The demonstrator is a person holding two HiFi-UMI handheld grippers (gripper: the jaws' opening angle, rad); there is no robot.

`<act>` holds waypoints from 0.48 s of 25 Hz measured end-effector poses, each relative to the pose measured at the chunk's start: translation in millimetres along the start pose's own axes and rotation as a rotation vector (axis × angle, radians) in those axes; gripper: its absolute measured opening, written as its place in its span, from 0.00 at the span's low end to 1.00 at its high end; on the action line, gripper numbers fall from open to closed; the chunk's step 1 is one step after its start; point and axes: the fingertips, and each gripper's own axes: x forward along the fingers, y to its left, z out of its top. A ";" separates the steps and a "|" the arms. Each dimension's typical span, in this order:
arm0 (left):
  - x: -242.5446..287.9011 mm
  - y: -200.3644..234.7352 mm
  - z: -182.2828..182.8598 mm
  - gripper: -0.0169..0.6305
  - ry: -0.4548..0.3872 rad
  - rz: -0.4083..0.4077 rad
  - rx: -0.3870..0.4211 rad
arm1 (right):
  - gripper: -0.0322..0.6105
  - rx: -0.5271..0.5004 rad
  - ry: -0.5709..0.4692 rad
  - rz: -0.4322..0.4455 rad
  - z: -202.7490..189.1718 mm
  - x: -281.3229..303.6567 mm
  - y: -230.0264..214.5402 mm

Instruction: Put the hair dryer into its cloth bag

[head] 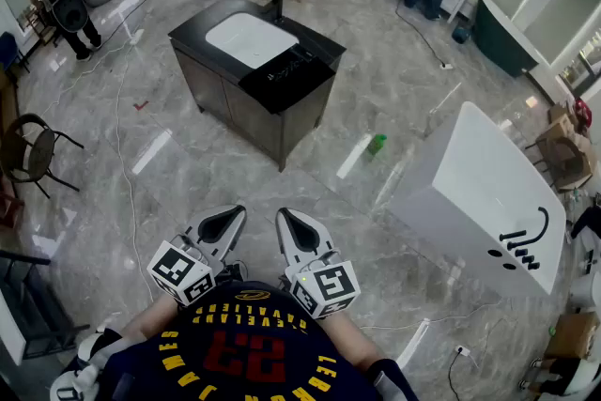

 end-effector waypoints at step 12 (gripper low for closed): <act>38.5 -45.1 -20.6 0.03 0.028 0.017 -0.005 | 0.06 0.055 0.018 0.047 -8.6 -33.7 -40.5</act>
